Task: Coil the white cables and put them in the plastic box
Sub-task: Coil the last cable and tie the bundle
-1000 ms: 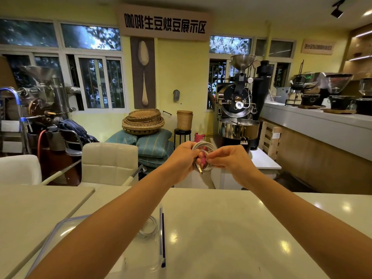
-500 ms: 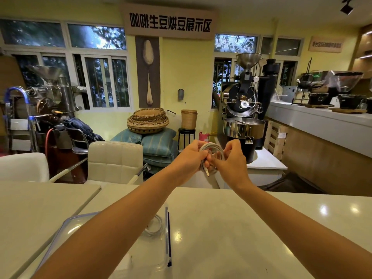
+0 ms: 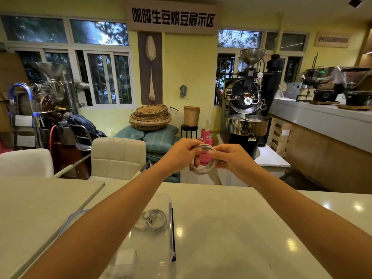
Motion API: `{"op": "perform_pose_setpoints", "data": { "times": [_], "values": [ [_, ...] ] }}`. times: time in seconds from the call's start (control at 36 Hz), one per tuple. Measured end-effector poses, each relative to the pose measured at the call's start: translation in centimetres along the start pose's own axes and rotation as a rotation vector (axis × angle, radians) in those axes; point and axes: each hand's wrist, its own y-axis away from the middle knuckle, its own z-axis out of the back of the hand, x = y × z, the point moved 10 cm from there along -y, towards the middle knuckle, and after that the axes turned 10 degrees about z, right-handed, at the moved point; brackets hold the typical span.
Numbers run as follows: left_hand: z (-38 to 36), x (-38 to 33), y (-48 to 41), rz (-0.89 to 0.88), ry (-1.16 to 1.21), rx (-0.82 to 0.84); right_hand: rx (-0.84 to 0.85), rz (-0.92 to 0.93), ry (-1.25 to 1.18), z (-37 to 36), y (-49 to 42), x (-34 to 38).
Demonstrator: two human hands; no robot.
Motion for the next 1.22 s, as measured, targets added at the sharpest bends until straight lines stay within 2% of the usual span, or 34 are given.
{"op": "perform_pose_setpoints", "data": {
  "times": [0.17, 0.36, 0.47, 0.56, 0.69, 0.97, 1.08, 1.22],
  "values": [
    [0.8, 0.3, 0.1, -0.042, -0.108, -0.064, -0.026, -0.029, 0.039, -0.1, -0.2, -0.5],
    [2.8, 2.2, 0.1, 0.031, -0.107, -0.159, -0.110, -0.056, 0.044, -0.6, -0.2, -1.2],
    [3.6, 2.9, 0.8, 0.063, -0.181, -0.172, -0.086, -0.046, 0.089, -2.1, -0.5, -1.4],
    [3.7, 4.2, 1.7, 0.117, -0.239, -0.142, -0.043, -0.001, 0.230, -3.7, -1.0, -1.6],
    [3.7, 8.3, 3.3, 0.267, -0.357, -0.068, 0.110, 0.016, 0.459, -7.6, -1.3, -3.4],
    [2.0, 18.2, 7.2, 0.658, -0.354, 0.134, 0.463, -0.064, 0.790, -16.0, 0.5, -8.7],
    [0.2, 20.6, 8.6, 0.728, -0.435, 0.217, 0.567, -0.089, 0.931, -18.0, 1.7, -10.7],
    [-1.9, 23.0, 9.4, 0.754, -0.552, 0.314, 0.657, 0.049, 1.253, -19.7, 2.7, -10.7]
  ]
}}
